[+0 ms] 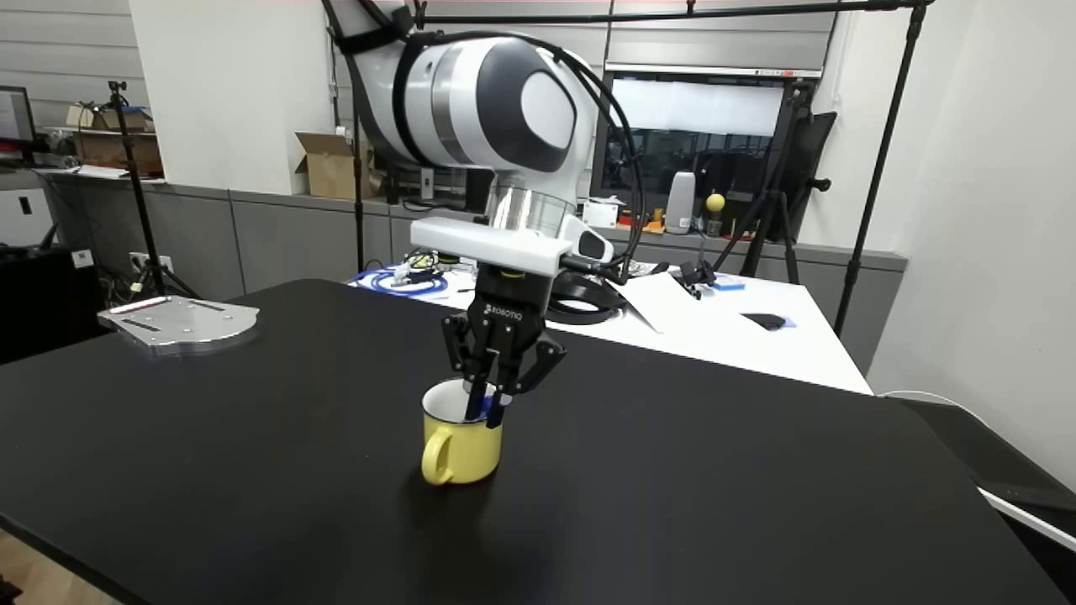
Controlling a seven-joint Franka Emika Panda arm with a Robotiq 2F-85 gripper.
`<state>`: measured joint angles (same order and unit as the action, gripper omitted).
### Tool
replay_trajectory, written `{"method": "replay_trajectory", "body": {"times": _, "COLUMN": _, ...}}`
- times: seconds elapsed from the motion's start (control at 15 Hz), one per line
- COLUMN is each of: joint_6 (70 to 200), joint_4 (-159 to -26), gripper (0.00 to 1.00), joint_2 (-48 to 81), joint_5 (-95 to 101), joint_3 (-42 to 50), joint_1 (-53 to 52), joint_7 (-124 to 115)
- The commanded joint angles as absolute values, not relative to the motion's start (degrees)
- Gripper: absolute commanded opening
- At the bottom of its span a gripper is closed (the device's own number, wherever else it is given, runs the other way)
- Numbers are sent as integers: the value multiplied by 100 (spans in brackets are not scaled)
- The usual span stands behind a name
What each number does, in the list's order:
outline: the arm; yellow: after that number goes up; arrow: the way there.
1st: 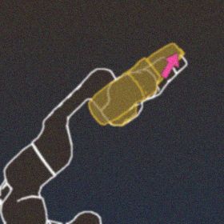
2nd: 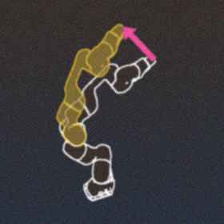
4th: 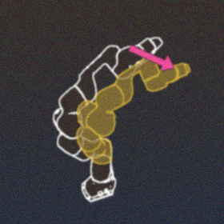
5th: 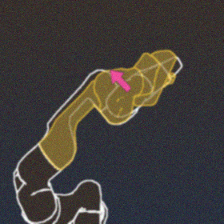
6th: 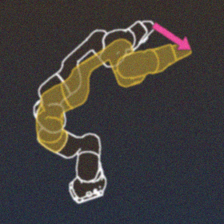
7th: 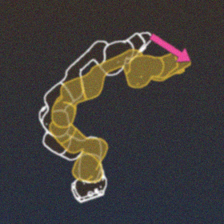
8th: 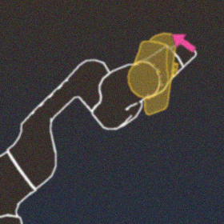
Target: Remove the marker from the mug cup and place it on the table
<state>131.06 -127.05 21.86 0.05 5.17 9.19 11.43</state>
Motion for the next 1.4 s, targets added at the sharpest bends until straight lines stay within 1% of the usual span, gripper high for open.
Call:
{"method": "replay_trajectory", "body": {"times": 0.0, "joint_6": 13056, "joint_4": -12482, "gripper": 3, "joint_2": 2306, "joint_5": -25, "joint_3": 515, "joint_1": 977, "joint_7": 1173}}
{"method": "replay_trajectory", "body": {"times": 0.07, "joint_6": 13062, "joint_4": -12468, "gripper": 4, "joint_2": 2300, "joint_5": -15, "joint_3": 516, "joint_1": 979, "joint_7": 1174}}
{"method": "replay_trajectory", "body": {"times": 0.13, "joint_6": 13065, "joint_4": -12460, "gripper": 0, "joint_2": 2286, "joint_5": -2, "joint_3": 518, "joint_1": 980, "joint_7": 1174}}
{"method": "replay_trajectory", "body": {"times": 0.4, "joint_6": 13085, "joint_4": -12437, "gripper": 0, "joint_2": 2189, "joint_5": 81, "joint_3": 522, "joint_1": 936, "joint_7": 1154}}
{"method": "replay_trajectory", "body": {"times": 0.47, "joint_6": 13043, "joint_4": -12427, "gripper": 6, "joint_2": 2161, "joint_5": 76, "joint_3": 505, "joint_1": 929, "joint_7": 1175}}
{"method": "replay_trajectory", "body": {"times": 0.53, "joint_6": 13042, "joint_4": -12466, "gripper": 28, "joint_2": 2125, "joint_5": 86, "joint_3": 490, "joint_1": 905, "joint_7": 1168}}
{"method": "replay_trajectory", "body": {"times": 0.67, "joint_6": 13121, "joint_4": -12499, "gripper": 39, "joint_2": 2079, "joint_5": 169, "joint_3": 517, "joint_1": 847, "joint_7": 1063}}
{"method": "replay_trajectory", "body": {"times": 0.73, "joint_6": 13142, "joint_4": -12497, "gripper": 47, "joint_2": 2078, "joint_5": 179, "joint_3": 506, "joint_1": 834, "joint_7": 1078}}
{"method": "replay_trajectory", "body": {"times": 0.87, "joint_6": 13198, "joint_4": -12466, "gripper": 59, "joint_2": 2114, "joint_5": 224, "joint_3": 504, "joint_1": 810, "joint_7": 1077}}
{"method": "replay_trajectory", "body": {"times": 1.2, "joint_6": 13268, "joint_4": -12386, "gripper": 95, "joint_2": 2193, "joint_5": 215, "joint_3": 502, "joint_1": 795, "joint_7": 1094}}
{"method": "replay_trajectory", "body": {"times": 1.27, "joint_6": 13273, "joint_4": -12380, "gripper": 99, "joint_2": 2201, "joint_5": 220, "joint_3": 505, "joint_1": 794, "joint_7": 1089}}
{"method": "replay_trajectory", "body": {"times": 1.33, "joint_6": 13274, "joint_4": -12369, "gripper": 100, "joint_2": 2221, "joint_5": 219, "joint_3": 507, "joint_1": 797, "joint_7": 1090}}
